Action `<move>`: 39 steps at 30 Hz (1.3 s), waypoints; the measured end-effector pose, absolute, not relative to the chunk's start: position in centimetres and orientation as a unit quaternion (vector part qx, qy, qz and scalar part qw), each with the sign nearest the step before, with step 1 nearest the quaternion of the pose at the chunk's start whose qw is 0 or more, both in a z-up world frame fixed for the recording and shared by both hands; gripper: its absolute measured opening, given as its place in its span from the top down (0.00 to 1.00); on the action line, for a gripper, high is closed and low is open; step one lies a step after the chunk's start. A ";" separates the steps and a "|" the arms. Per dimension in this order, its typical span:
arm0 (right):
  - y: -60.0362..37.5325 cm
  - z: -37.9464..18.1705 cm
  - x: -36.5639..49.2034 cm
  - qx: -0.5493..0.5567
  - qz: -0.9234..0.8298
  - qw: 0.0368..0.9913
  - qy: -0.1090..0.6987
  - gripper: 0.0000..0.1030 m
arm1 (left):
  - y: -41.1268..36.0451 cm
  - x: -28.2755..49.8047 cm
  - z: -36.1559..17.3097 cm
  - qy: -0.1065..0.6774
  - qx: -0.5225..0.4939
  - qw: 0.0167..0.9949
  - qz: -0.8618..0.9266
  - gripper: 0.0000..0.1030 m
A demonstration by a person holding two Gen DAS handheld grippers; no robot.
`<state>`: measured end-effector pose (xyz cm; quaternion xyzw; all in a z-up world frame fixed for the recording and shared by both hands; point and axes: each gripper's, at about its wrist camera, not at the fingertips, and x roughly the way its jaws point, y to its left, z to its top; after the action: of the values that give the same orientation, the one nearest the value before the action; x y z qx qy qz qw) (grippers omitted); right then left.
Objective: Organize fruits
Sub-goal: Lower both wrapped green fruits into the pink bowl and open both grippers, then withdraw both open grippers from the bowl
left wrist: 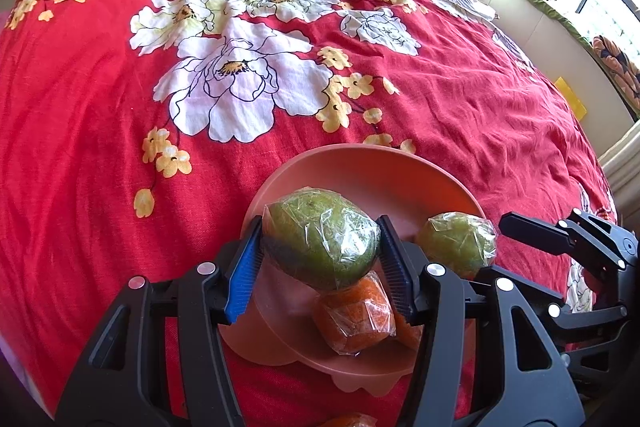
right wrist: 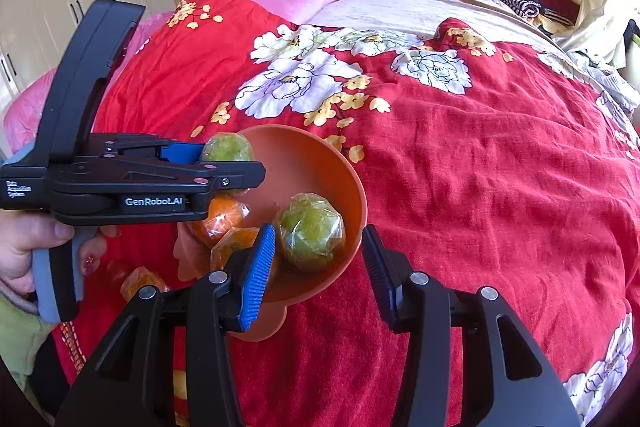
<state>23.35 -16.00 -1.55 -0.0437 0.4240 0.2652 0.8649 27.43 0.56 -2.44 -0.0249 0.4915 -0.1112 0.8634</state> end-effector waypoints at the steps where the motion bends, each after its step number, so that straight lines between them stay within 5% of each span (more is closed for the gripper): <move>1: -16.0 -1.5 23.3 -0.044 0.265 0.865 0.424 0.57 | 0.5 27.4 -2.5 0.492 -0.025 0.863 -0.111 0.54; 24: -16.7 -0.8 22.3 -0.039 0.259 0.867 0.423 0.44 | 0.7 26.9 -1.2 0.482 -0.019 0.870 -0.103 0.45; 39: -17.3 0.2 21.2 -0.038 0.251 0.873 0.415 0.28 | 1.8 24.4 2.4 0.448 -0.033 0.889 -0.092 0.15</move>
<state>21.23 -17.29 0.21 -0.0378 0.4154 0.2511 0.8735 24.41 1.82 2.37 -0.0329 0.4482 -0.0915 0.8886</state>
